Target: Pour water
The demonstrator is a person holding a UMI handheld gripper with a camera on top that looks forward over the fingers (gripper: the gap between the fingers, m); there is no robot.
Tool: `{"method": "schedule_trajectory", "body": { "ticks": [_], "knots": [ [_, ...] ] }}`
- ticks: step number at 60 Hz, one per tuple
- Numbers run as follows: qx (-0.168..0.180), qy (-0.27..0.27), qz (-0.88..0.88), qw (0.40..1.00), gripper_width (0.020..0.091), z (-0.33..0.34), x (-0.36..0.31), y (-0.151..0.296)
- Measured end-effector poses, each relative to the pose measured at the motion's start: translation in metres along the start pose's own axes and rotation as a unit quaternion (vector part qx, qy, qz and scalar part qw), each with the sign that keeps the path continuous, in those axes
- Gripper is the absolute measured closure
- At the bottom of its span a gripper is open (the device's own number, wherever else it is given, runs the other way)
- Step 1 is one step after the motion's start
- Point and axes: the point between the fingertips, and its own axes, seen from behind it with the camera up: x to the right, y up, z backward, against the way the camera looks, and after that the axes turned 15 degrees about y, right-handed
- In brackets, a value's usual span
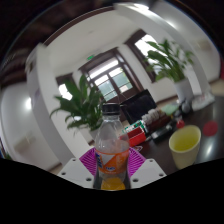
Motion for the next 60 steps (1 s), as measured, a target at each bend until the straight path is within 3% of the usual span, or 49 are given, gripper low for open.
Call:
{"method": "schedule_trajectory", "body": {
  "ticks": [8,12,18,22,29,40,45,60],
  "knots": [
    [0.088,0.011,-0.204,0.975,0.0748,-0.015,-0.018,-0.006],
    [0.123,0.012,-0.285,0.95,0.075,0.004,-0.014,0.015],
    [0.195,0.019,-0.394,0.898,0.0749,0.006,-0.036,0.01],
    [0.224,0.017,-0.452,0.863,0.0748,0.021,-0.027,0.025],
    [0.28,0.013,-0.539,0.794,0.075,0.041,-0.052,0.012],
    [0.322,0.007,-0.638,0.7,0.0747,0.069,-0.065,-0.013],
    [0.323,0.002,-0.661,0.677,0.0749,0.078,-0.084,-0.031],
    [0.299,0.0,-0.649,0.699,0.0747,0.097,-0.137,-0.063]
  ]
}}
